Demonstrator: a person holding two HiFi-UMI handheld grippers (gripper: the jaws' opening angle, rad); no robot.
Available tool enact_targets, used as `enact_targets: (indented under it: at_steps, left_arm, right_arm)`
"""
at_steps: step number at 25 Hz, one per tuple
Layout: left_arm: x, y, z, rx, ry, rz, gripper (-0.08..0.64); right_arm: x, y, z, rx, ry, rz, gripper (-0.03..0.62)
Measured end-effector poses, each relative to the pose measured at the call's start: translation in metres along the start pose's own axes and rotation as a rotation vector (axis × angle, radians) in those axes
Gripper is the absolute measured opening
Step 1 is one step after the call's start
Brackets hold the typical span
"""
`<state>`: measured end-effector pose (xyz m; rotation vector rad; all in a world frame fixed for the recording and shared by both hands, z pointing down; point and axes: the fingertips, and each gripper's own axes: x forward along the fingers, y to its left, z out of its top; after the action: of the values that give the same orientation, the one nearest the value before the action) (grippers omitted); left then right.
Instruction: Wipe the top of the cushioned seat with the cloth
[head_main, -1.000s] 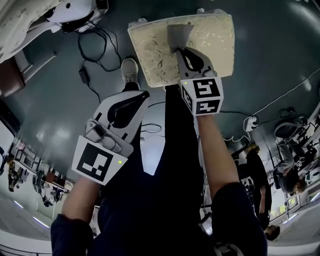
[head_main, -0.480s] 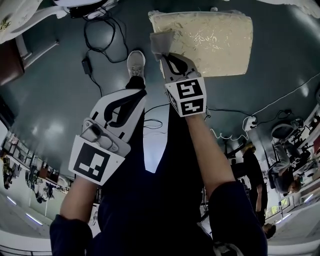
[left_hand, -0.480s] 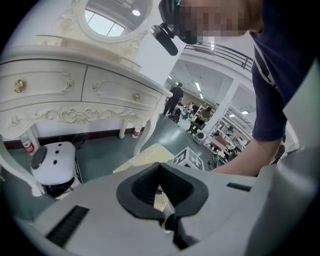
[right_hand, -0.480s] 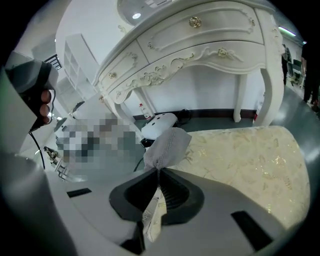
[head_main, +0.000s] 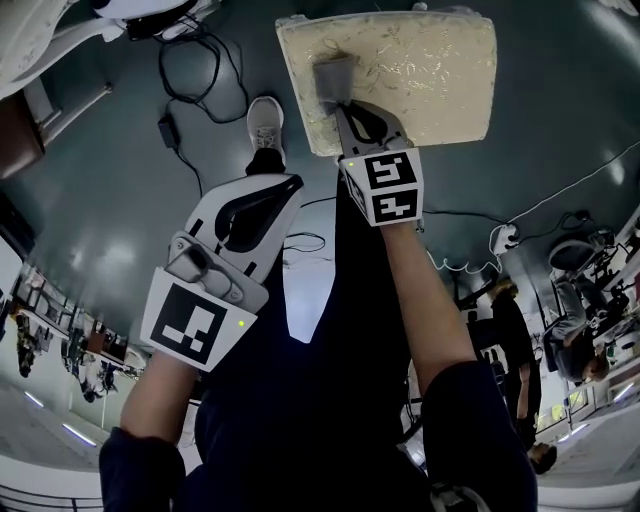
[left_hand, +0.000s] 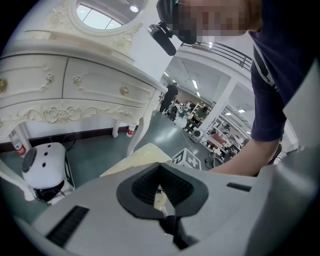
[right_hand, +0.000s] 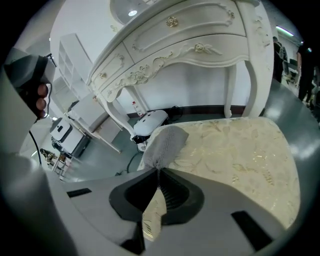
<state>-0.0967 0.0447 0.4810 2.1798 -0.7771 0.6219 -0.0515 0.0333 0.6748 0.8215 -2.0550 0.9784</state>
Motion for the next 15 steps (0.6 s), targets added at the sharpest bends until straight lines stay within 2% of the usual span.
enact_targets:
  at_steps: [15]
  left_arm:
    - [0.091,-0.058,0.045,0.093,0.064,-0.079,0.006]
  right_arm:
    - [-0.058,-0.113,-0.013,0.081,-0.036,-0.076,0.04]
